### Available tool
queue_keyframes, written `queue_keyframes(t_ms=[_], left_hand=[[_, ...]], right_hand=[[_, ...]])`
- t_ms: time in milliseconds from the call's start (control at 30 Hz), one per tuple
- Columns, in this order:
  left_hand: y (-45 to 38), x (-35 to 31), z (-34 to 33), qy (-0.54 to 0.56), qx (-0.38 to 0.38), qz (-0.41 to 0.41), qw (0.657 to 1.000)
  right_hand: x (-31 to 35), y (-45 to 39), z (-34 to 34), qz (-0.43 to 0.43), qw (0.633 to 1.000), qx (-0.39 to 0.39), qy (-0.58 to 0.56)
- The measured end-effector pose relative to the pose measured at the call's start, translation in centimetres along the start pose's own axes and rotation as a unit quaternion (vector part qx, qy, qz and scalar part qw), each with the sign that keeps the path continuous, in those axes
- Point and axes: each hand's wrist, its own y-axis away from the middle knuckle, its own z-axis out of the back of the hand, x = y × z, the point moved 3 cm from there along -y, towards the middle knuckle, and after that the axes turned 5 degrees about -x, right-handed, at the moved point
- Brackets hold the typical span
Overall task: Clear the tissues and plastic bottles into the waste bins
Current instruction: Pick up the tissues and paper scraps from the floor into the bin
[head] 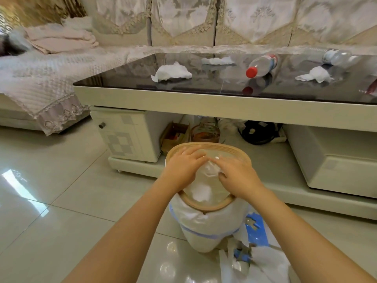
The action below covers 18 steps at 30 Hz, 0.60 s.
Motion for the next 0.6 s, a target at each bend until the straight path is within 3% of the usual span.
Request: queue_keyframes(t_ms=[100,333,467,600], left_hand=[[-0.2,-0.1,0.4,-0.030,0.018,-0.024,0.999],[3.8,-4.6,3.4,0.018,-0.092,0.023,0.995],[7.5,-10.2,3.3,0.078,-0.131,0.033,0.988],[10.6,-15.3,0.3,0.071,-0.157,-0.036,0.984]], right_hand=[[0.0,0.4,0.1,-0.003,1.000,0.013,0.017],[-0.5,7.1,1.6,0.020,0.992,-0.122,0.014],[-2.7,13.7,1.1,0.007,0.992,-0.128,0.010],[-5.2,20.3,-1.6,-0.042,0.996,-0.083,0.001]])
